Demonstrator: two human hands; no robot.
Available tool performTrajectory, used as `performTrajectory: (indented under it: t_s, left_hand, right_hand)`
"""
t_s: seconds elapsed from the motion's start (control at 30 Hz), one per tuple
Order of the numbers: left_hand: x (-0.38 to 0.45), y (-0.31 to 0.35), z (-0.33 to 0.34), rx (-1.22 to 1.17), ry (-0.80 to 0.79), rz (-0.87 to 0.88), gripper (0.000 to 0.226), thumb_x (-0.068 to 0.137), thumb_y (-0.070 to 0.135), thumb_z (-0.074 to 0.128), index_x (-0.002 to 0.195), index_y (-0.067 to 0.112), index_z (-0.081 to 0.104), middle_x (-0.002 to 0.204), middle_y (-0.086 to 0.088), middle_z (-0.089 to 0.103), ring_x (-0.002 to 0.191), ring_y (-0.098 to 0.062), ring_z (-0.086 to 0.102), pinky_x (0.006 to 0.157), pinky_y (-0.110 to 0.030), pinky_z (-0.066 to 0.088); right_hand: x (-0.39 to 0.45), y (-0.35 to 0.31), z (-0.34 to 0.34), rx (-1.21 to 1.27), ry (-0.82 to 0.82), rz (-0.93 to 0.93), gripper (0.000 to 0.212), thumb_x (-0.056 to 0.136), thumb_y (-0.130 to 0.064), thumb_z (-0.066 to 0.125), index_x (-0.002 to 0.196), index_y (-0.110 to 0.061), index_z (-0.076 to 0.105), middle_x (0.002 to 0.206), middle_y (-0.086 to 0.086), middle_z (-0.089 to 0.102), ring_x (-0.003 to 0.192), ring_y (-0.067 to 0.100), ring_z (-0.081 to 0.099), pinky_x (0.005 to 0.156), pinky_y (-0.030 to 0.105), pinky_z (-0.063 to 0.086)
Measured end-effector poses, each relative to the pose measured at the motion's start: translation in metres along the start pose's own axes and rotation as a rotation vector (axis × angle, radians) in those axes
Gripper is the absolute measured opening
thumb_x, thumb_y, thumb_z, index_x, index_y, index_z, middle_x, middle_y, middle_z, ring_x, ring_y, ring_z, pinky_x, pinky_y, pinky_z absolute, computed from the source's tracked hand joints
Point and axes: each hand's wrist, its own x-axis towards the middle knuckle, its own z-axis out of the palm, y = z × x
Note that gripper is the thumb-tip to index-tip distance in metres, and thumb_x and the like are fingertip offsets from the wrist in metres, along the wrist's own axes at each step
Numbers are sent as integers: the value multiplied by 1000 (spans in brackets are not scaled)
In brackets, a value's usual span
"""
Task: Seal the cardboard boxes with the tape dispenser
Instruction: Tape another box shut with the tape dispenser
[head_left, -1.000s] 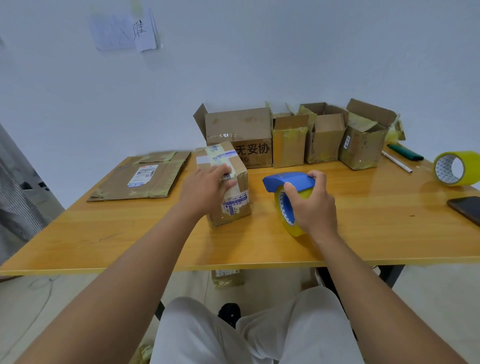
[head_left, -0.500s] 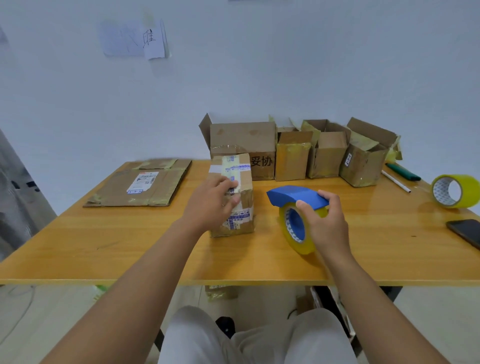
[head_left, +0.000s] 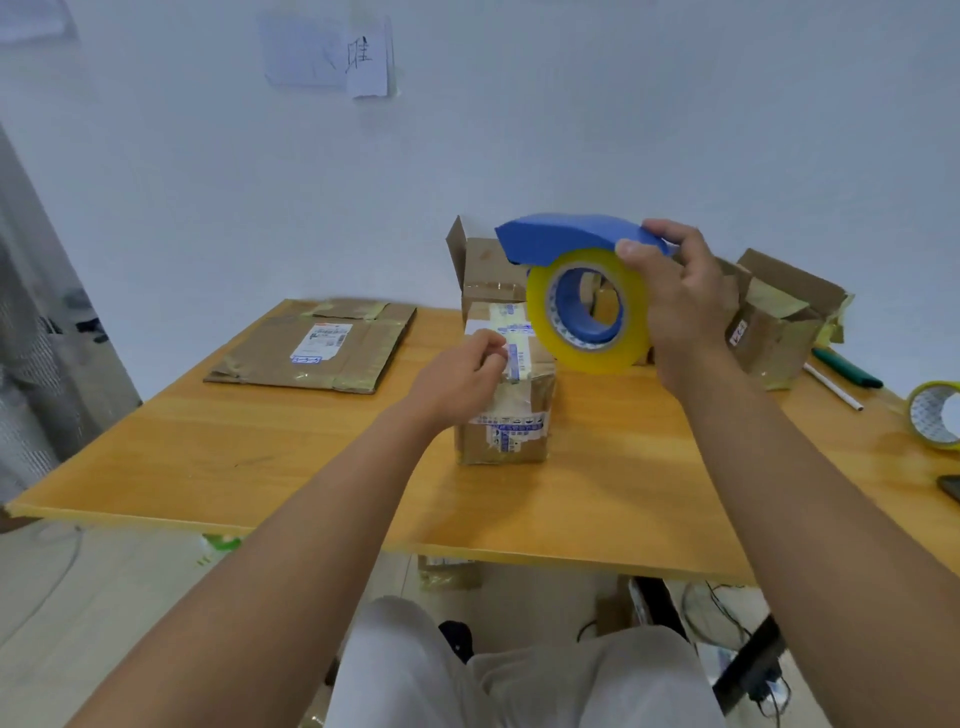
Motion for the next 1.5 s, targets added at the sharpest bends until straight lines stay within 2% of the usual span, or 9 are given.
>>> performTrajectory:
  t_s: [0.1,0.23,0.4,0.57,0.63,0.83,1.1,1.23,1.5]
  left_hand:
    - [5,-2,-2,-30,37,11,34,104,28,33,132,21,53,125,1,64,103,-20,60,87,-43,52]
    - [15,-6,6,-58,157,34,28,104,25,34,108,20,61,97,1,67,88,-17,59,75,-36,47]
    - [42,-8,-7,-615,155,-292,39,104,34,32,100,20,69,85,4,73,88,-16,67,71,-26,50]
    - [50,-14,-23,-912,63,-335,75,98,67,25,96,10,74,90,-6,76,82,-14,70,81,-31,44]
    - [50,-14,-28,-955,22,-352,75,94,72,30,94,11,74,87,-5,75,80,-13,71,82,-32,43]
    - [43,-4,-38,-932,14,-329,17,95,23,53,88,18,67,72,7,69,75,-8,66,79,-33,39]
    - [44,-1,-40,-985,57,-426,12,94,26,61,96,15,66,71,4,63,75,-12,66,66,-25,50]
    - [41,0,-41,-1081,83,-415,13,96,12,56,99,10,68,72,-1,62,67,-13,68,63,-25,56]
    - [29,8,-28,-1033,117,-402,25,100,5,42,106,12,65,86,-9,65,83,-24,67,70,-32,60]
  right_hand:
    - [9,13,14,20,-79,32,42,82,-40,69,120,-25,62,117,-10,59,95,-5,61,70,12,49]
    - [15,36,19,97,-150,96,45,75,-44,71,117,-26,66,111,-13,67,99,10,68,77,26,56]
    - [29,52,9,208,-267,102,37,74,-43,69,110,-34,67,111,-2,68,92,23,69,75,37,57]
    - [34,61,3,260,-297,106,38,77,-42,65,113,-30,63,105,-5,69,82,18,69,64,28,56]
    - [34,62,1,260,-303,100,38,78,-42,64,114,-30,62,104,-6,69,79,16,69,62,26,55]
    - [33,59,2,221,-348,99,41,77,-45,65,116,-33,62,110,-6,67,92,22,69,72,32,57]
    - [29,51,3,151,-391,102,41,77,-48,65,117,-38,62,127,10,59,108,34,65,87,46,55]
    - [27,44,3,90,-419,91,43,79,-51,65,121,-40,63,120,-2,63,99,23,68,81,37,56]
    - [23,33,11,11,-430,86,40,81,-48,65,121,-47,63,124,-17,62,108,4,63,88,22,53]
